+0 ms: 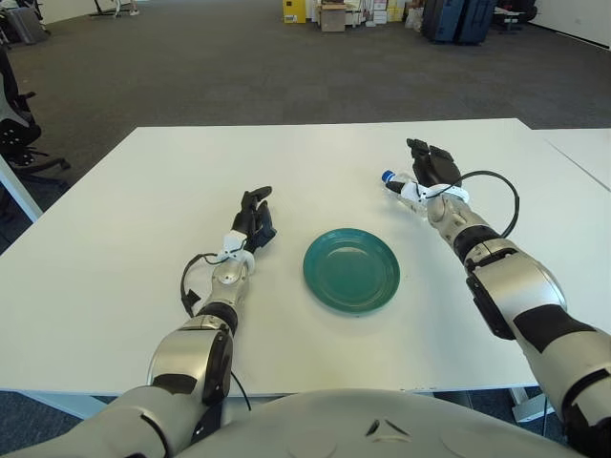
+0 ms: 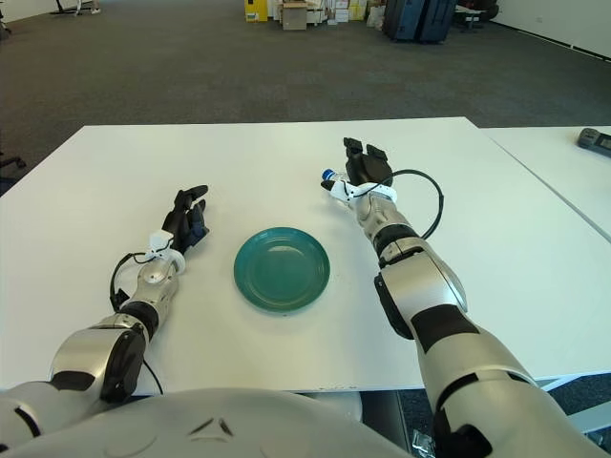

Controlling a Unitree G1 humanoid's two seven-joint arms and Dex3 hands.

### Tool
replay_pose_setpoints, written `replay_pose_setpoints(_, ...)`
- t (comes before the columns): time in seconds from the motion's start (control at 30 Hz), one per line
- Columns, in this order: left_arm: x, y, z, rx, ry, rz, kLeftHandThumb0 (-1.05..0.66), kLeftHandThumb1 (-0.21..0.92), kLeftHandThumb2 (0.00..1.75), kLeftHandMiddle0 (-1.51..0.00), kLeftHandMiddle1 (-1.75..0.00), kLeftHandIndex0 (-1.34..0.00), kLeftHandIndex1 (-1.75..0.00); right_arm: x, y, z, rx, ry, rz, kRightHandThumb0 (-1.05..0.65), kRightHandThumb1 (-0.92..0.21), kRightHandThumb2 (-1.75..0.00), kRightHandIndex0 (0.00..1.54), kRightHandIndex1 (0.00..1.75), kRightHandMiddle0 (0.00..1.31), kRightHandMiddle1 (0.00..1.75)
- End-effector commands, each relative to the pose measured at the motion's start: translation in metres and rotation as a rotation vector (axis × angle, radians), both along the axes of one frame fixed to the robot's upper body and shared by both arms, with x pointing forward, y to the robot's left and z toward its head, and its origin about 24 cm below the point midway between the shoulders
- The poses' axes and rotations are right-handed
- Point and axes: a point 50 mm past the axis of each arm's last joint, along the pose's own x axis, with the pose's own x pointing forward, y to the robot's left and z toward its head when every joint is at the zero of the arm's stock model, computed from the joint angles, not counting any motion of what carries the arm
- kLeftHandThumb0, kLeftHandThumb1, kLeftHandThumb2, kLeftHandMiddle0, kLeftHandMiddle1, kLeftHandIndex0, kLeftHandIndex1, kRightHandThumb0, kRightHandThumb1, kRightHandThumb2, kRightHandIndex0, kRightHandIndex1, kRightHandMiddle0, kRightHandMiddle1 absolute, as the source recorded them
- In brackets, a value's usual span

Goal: Put the bottle into the plate.

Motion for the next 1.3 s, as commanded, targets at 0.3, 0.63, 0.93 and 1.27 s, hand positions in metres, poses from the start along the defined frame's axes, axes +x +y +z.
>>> replay_pose_setpoints(0.3, -0.013, -0.002, -0.014, -0.004, 0.068, 0.008, -0.92, 0.92, 0.96, -0.35, -0.01, 0.0, -0.98, 0.005, -0.004, 0.002, -0.076, 0.091, -0.012, -1.01, -0.92, -0.47, 0.0, 0.0, 0.01, 0.05)
replay_pose_setpoints(0.63, -0.014, -0.002, -0.014, -0.03, 0.058, 0.002, -0.93, 0.92, 0.95, -0.34, 0.0, 0.0, -1.0, -0.008, -0.007, -0.022, -0.11, 0.212, -0.032, -0.98, -0.92, -0.49, 0.0, 0.0, 0.0, 0.2)
replay_pose_setpoints(0.93, -0.015, 0.0, -0.013, -0.072, 0.035, 0.003, -0.91, 0.92, 0.94, -0.33, 0.0, 0.0, -0.98, -0.028, -0.008, -0.052, -0.092, 0.352, -0.027, -0.95, -0.92, -0.47, 0.1, 0.04, 0.0, 0.39)
replay_pose_setpoints(1.27, -0.015, 0.002, -0.011, -0.105, 0.014, 0.028, -0.9, 0.92, 0.94, -0.35, -0.01, 0.0, -1.02, -0.038, -0.007, -0.065, -0.054, 0.431, -0.035, -0.87, -0.92, -0.37, 0.22, 0.08, 0.0, 0.52)
